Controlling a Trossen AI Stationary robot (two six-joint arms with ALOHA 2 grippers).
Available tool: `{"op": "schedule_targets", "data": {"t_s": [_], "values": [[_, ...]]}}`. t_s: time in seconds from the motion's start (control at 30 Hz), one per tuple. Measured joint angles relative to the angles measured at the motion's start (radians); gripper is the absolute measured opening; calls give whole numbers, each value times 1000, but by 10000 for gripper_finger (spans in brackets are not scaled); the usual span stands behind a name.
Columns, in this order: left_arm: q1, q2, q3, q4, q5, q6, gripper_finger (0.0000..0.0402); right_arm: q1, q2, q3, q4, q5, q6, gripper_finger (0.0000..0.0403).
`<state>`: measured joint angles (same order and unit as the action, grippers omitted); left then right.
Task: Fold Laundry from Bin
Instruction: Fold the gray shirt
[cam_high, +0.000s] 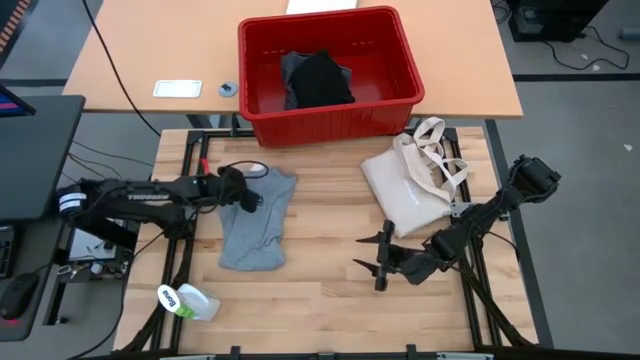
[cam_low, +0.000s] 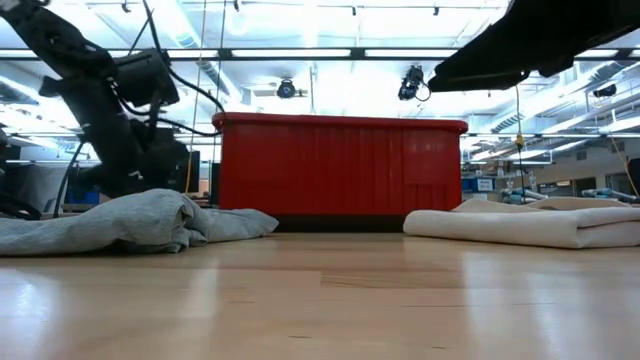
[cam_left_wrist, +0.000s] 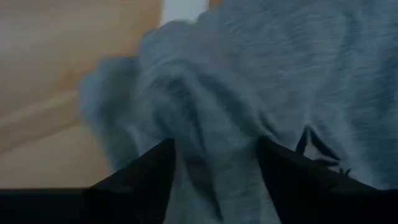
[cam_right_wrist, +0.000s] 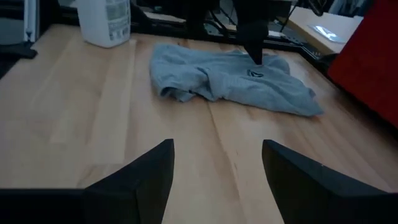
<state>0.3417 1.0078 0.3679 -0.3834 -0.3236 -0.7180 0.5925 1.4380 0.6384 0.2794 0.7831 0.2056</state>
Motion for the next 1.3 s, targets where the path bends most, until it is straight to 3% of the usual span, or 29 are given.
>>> {"op": "schedule_targets", "data": {"t_s": [0.07,0.2,0.27,0.53,0.67,0.8,0.9,1.07,1.3], "values": [[10,42,0,63,23,55,198,-9,0,-3,-4,0,-7,250],[42,110,0,130,122,148,59,-32,0,-27,-6,0,-6,250],[54,108,1,137,137,150,19,-41,0,-39,-2,-2,8,250],[29,-61,151,-135,128,103,6,-43,0,-48,46,-47,-23,250],[-5,-125,245,-383,53,-1,5,-43,0,-48,49,-47,-25,250],[-34,-134,266,-641,-40,-145,4,-33,0,-48,52,-51,-23,250],[-49,-133,221,-660,-75,-202,10,-25,0,-48,75,-51,-25,250],[-55,-131,137,-559,-103,-206,45,-25,0,-48,100,-52,-41,250],[-40,-132,117,-645,-121,-263,102,-25,0,-48,101,-52,-43,250]]}}
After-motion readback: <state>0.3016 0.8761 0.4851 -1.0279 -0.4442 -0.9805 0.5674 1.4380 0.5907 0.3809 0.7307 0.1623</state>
